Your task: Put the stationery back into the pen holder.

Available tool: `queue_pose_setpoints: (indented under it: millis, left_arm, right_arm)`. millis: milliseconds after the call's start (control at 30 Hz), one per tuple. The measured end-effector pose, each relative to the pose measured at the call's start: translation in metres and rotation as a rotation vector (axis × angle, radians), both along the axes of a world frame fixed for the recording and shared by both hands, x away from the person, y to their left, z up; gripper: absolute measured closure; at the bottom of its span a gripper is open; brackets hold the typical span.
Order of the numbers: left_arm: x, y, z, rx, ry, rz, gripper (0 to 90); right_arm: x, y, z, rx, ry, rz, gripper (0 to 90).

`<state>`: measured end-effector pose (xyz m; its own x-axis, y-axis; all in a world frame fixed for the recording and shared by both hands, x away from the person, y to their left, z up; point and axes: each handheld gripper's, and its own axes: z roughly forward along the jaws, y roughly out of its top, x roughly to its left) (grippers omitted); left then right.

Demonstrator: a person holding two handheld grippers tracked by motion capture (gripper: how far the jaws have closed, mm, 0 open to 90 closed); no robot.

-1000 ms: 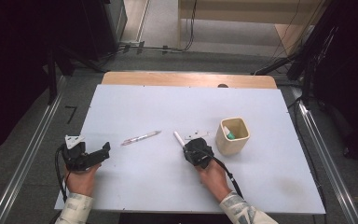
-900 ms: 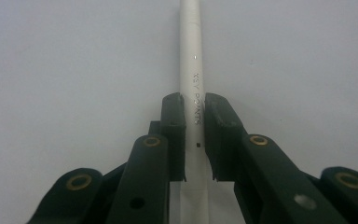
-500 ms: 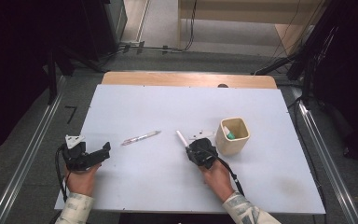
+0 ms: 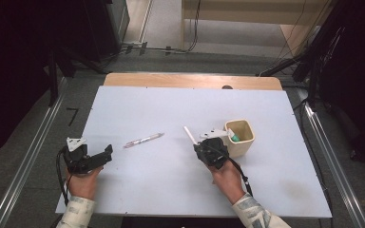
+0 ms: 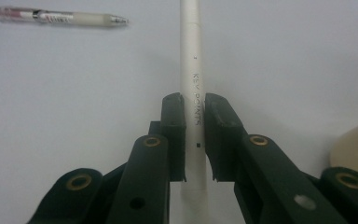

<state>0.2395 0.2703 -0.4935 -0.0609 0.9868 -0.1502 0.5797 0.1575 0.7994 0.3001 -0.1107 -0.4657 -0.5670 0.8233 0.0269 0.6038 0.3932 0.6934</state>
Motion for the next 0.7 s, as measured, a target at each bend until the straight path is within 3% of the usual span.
queue_pose_setpoints:
  millis: [700]
  left_arm:
    - [0.000,0.000,0.000,0.001,-0.001,0.000,3.8]
  right_arm:
    - [-0.001,-0.020,0.031,0.060,-0.038,-0.020,76.8]
